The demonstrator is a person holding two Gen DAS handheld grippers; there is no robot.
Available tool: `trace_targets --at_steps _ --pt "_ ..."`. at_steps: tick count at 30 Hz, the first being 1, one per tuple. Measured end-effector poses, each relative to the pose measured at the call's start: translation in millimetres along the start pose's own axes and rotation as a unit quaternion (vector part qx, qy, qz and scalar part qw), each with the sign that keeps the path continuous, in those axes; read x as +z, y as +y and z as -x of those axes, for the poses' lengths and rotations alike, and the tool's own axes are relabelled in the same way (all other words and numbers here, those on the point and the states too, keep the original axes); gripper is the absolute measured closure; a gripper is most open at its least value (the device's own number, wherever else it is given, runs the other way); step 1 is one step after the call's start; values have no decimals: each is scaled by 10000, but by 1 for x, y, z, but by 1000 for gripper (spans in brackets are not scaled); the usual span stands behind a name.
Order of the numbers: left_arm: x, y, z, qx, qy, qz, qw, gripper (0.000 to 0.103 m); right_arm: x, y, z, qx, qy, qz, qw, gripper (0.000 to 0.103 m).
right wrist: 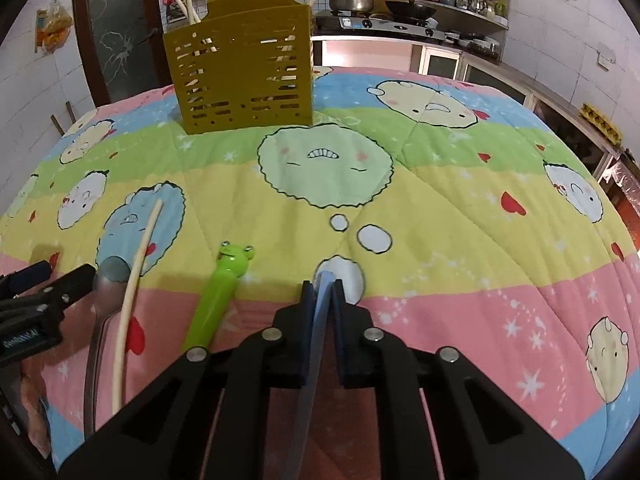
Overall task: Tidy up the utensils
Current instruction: 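Close the right tool on the grey spoon handle, then lower the left tool onto the clear spoon and close it while the right tool holds the grey spoon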
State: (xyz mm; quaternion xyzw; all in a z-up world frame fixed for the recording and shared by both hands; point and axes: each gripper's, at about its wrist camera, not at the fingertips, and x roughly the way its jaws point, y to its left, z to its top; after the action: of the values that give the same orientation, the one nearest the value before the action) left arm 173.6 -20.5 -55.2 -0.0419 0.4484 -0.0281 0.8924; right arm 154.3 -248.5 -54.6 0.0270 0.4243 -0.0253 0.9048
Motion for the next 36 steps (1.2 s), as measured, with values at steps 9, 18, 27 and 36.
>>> trace_targets --at_steps 9,18,27,36 --pt "-8 -14 11 87 -9 -120 9999 5 0 -18 0 82 -15 -57 9999 93" --pt "-10 -18 20 144 -56 -142 9998 5 -2 -23 -2 227 -48 -150 9996 93" --pt "-18 -38 4 25 233 -267 9994 6 -3 -24 -1 256 -52 -188 9995 93" --pt "-2 -45 -8 61 270 -194 9994 23 -2 -22 0 198 34 -120 9997 93"
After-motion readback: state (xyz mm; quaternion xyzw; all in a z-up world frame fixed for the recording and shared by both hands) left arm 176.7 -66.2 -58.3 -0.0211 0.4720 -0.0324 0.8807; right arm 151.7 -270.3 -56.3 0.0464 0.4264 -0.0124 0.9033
